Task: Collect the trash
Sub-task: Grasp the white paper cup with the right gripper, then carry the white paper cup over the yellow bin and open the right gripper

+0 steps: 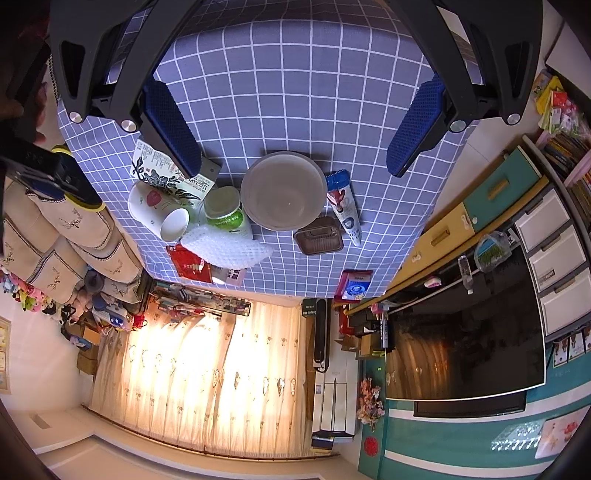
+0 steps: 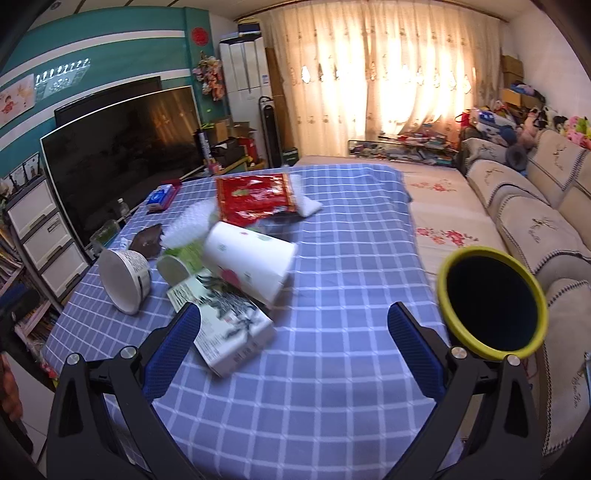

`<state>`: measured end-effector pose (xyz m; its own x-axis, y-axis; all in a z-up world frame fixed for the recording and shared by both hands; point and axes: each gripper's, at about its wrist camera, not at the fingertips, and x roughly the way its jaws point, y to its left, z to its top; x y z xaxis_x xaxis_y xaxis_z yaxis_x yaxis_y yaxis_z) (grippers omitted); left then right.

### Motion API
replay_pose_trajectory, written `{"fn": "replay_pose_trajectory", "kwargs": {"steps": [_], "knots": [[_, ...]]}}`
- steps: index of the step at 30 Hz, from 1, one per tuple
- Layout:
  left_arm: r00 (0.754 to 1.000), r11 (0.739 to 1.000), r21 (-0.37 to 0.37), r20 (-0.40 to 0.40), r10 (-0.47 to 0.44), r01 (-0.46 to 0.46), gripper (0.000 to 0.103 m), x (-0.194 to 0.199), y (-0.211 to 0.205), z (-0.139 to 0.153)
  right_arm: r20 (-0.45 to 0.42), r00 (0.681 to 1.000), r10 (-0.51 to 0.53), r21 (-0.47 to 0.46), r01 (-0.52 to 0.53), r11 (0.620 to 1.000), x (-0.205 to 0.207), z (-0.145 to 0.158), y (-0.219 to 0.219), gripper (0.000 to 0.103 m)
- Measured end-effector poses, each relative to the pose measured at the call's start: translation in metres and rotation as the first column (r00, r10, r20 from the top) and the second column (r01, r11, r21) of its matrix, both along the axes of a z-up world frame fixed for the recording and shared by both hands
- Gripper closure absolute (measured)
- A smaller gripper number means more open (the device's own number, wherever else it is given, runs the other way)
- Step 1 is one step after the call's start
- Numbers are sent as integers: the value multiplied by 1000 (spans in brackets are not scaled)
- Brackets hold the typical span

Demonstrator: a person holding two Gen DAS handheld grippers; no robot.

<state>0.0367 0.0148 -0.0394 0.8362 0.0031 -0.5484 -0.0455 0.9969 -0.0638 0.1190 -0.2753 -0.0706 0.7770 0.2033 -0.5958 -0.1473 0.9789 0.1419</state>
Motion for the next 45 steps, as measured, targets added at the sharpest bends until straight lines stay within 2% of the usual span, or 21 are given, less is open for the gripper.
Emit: {"fn": "replay_pose_trajectory", "kwargs": {"steps": [8, 20, 27, 30, 31, 37, 45], "knots": [[1000, 1000, 2, -22, 14, -14, 4, 12, 8, -11, -49, 999, -14, 93, 19, 995, 48, -6, 25, 7], [999, 999, 4, -24, 48, -48, 4, 26, 35, -23, -130, 986, -100, 86, 112, 990, 92, -29, 45, 7], [998, 999, -8, -37, 44, -45, 4, 34, 43, -31, -203, 975, -90, 130, 118, 985, 108, -41, 45, 7], [998, 999, -5, -37, 41, -42, 4, 35, 42, -33, -191, 977, -92, 151, 121, 981, 108, -40, 45, 9], [999, 999, -4, -37, 40, -40, 4, 34, 41, -33, -187, 978, -91, 150, 120, 981, 108, -39, 45, 19], [999, 999, -3, -37, 36, -36, 4, 33, 39, -34, -156, 985, -72, 162, 97, 982, 95, -28, 43, 20], [999, 1000, 1, -33, 10, -10, 4, 29, 28, -33, -80, 991, -108, 134, 118, 984, 68, -6, 27, 20]]}}
